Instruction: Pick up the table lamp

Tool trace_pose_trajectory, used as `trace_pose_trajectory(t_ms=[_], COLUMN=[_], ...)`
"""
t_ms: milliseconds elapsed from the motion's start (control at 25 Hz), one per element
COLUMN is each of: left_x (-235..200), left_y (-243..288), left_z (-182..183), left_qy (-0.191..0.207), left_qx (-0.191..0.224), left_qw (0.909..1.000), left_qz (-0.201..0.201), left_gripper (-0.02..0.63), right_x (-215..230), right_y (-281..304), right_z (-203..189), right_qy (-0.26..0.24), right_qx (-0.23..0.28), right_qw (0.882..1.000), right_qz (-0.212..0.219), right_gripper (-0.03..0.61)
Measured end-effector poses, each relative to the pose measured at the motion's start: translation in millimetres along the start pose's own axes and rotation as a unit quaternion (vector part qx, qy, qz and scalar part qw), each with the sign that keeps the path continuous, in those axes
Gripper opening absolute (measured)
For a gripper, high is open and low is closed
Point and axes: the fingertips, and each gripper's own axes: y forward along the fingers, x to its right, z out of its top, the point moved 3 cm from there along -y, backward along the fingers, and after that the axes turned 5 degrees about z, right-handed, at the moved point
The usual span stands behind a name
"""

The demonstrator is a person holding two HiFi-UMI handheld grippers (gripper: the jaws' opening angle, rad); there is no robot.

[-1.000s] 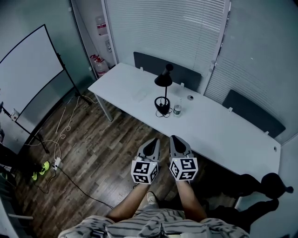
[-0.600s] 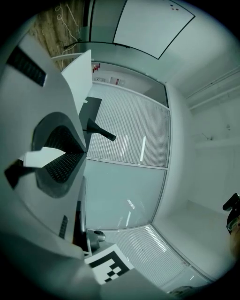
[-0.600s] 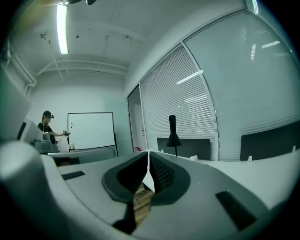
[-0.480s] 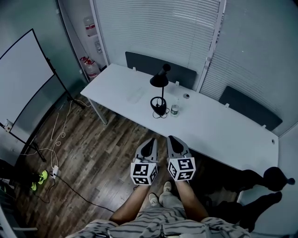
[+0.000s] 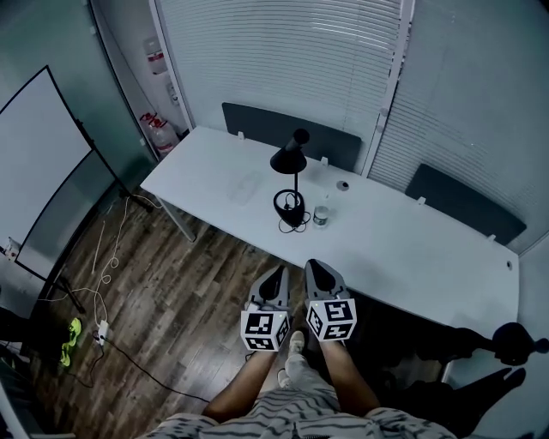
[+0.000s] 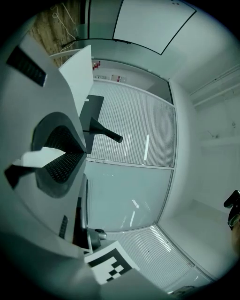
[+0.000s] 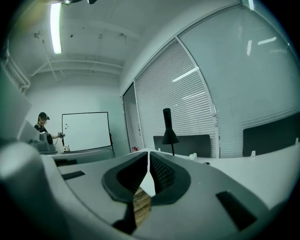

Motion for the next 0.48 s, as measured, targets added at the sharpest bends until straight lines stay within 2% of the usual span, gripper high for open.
trace_pose_trajectory(t_ms=[480], left_x=[-46], left_y=[103], left_z=[19], left_qy=[0.007], left_qx=[0.004], left_qw=[0.9998], left_qz=[0.020], left_gripper=[0.006], right_x=[47], right_y=[102], right_z=[17], right_qy=[-0.016], right_qx=[-0.006], right_qw=[1.000], right_qz=[0.010], right_gripper=[0.012])
